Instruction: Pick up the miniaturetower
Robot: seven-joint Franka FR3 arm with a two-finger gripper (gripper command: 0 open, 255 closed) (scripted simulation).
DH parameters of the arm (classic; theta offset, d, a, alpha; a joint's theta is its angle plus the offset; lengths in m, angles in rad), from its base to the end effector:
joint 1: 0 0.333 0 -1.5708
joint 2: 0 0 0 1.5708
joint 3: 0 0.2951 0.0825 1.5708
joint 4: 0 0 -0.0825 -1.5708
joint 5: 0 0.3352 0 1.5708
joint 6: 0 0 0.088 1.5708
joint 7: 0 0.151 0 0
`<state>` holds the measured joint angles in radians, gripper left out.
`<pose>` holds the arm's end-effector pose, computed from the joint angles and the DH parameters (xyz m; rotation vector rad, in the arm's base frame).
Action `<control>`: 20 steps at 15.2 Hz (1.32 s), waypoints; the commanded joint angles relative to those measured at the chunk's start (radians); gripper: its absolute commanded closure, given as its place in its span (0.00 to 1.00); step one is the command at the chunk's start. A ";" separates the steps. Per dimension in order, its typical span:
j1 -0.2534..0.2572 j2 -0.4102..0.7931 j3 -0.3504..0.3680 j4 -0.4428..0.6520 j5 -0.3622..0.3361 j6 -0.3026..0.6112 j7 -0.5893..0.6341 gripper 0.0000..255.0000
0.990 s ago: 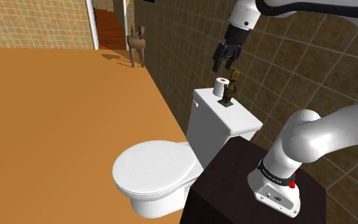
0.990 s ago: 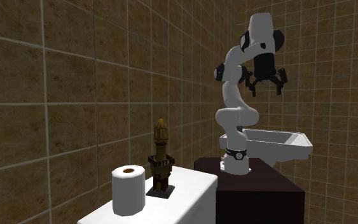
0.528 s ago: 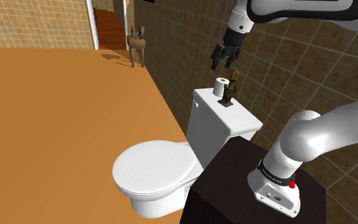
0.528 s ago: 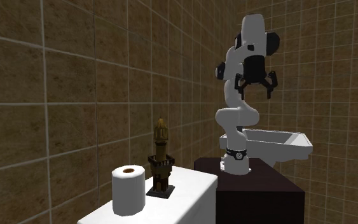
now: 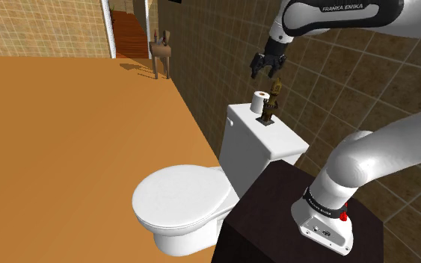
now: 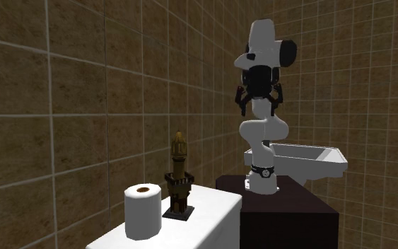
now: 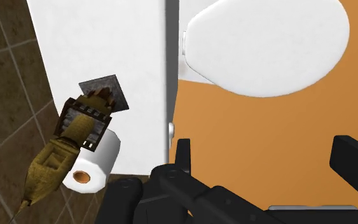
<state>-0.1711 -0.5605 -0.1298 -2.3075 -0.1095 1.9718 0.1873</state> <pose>0.3562 -0.1282 0.5196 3.0004 -0.6782 0.3393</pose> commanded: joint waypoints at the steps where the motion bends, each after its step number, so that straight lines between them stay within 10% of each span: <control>1: -0.025 0.037 -0.019 0.015 -0.019 0.038 0.011 0.00; 20: -0.220 0.331 -0.202 0.175 -0.114 0.315 0.106 0.00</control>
<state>-0.3870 -0.2389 -0.3271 -2.1366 -0.2224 2.2773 0.2903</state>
